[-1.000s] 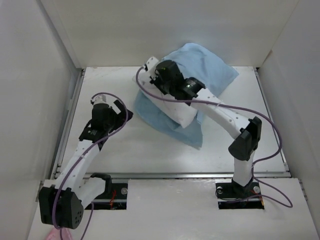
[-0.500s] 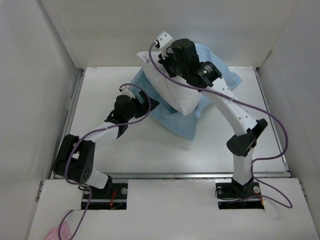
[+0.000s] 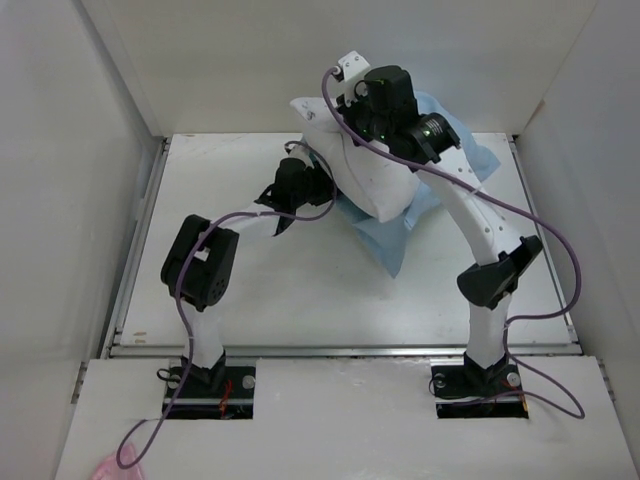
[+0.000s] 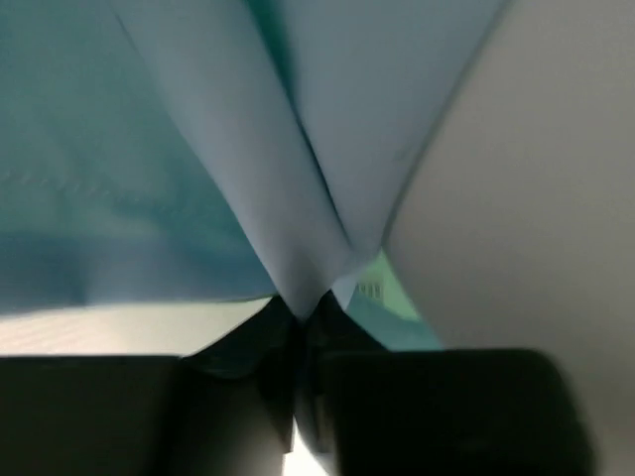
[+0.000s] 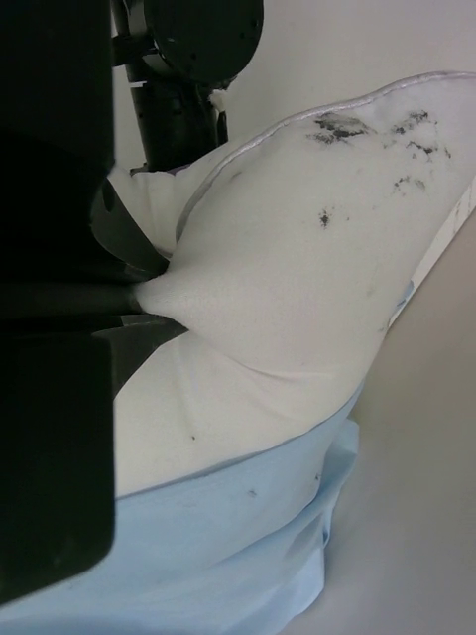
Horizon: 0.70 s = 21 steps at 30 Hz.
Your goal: Put the pillow into the pillowcase
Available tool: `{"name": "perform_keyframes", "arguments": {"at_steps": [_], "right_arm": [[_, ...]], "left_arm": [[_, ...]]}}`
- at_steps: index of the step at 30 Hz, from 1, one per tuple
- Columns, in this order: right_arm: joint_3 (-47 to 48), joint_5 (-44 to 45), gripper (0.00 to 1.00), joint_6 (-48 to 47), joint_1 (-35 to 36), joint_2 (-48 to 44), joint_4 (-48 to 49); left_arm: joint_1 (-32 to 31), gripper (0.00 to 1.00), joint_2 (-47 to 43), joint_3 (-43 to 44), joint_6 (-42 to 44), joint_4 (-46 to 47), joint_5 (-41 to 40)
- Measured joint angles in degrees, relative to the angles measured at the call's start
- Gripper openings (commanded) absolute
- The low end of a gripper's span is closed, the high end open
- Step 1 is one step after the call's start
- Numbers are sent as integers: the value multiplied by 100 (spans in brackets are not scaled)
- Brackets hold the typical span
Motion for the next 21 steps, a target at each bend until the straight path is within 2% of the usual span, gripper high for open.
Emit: {"name": "perform_keyframes", "arguments": {"at_steps": [3, 5, 9, 12, 15, 21], "right_arm": [[-101, 17, 0, 42, -9, -11, 42], [-378, 48, 0, 44, -4, -83, 125], [-944, 197, 0, 42, 114, -98, 280], [-1305, 400, 0, 59, 186, -68, 472], [-1440, 444, 0, 83, 203, -7, 796], [-1961, -20, 0, 76, 203, -2, 1480]], "left_arm": [[0, 0, -50, 98, 79, -251, -282], [70, 0, -435, -356, 94, -197, -522], [417, 0, -2135, -1587, 111, -758, -1408], [612, 0, -3386, -1847, 192, -1287, -1934], [815, 0, -4271, -1917, 243, -1998, -2369], [1344, 0, -4868, -2087, 184, -3128, -3003]]}}
